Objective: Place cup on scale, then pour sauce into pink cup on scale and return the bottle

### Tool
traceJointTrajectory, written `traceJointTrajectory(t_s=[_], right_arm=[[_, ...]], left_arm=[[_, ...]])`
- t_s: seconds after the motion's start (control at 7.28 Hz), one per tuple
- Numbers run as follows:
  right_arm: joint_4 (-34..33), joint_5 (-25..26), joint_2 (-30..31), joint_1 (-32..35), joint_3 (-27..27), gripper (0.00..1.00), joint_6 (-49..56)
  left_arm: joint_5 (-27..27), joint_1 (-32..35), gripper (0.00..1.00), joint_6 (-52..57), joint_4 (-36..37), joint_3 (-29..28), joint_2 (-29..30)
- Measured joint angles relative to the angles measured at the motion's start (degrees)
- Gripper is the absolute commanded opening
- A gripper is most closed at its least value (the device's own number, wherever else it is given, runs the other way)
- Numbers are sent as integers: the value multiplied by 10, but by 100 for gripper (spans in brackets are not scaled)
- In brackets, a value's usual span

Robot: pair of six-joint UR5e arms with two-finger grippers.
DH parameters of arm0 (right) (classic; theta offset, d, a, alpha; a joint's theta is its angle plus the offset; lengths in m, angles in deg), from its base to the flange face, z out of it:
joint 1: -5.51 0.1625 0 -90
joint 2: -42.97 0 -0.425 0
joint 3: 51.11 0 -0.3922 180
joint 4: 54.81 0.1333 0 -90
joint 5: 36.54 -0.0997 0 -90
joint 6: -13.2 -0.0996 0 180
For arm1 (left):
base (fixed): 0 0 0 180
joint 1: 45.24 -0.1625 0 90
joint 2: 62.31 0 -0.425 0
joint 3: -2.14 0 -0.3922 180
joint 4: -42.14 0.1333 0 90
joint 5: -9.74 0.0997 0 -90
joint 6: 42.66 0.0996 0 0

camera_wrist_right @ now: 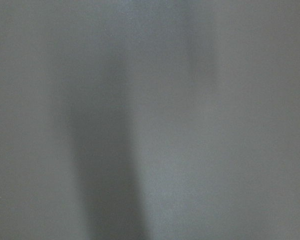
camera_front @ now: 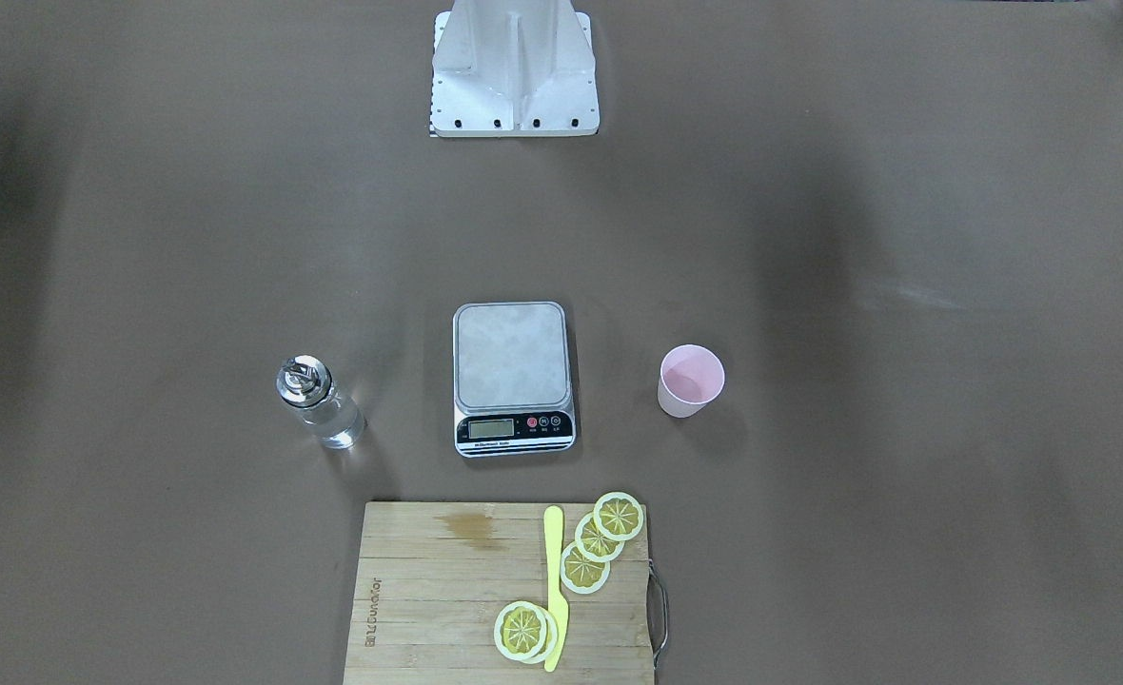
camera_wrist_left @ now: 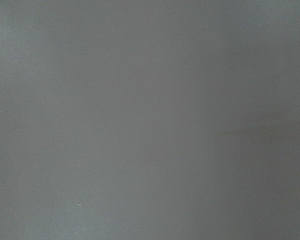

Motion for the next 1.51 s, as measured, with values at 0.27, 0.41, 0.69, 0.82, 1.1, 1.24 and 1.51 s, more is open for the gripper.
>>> traceJointTrajectory(t_s=[0.27, 0.41, 0.69, 0.82, 1.1, 1.24, 1.51], right_arm=[[4, -3, -6, 0, -1, 100, 0], [5, -3, -11, 0, -4, 100, 0], [6, -3, -32, -4, -8, 100, 0], [6, -8, -36, -6, -10, 100, 0], [6, -25, -33, -7, -10, 100, -1], [7, -31, -34, -7, -10, 100, -1], [7, -42, -38, -7, -11, 100, -2]], left_arm=[[-1, 0, 98, -1, 0, 0, 0], [-2, 0, 98, -10, 0, 5, 4], [-1, -22, 98, -121, 2, 50, 40], [0, -60, 98, -211, 4, 80, 65], [5, -165, 98, -422, 3, 122, 127], [17, -220, 98, -512, 1, 131, 160], [88, -326, 98, -639, -38, 98, 218]])
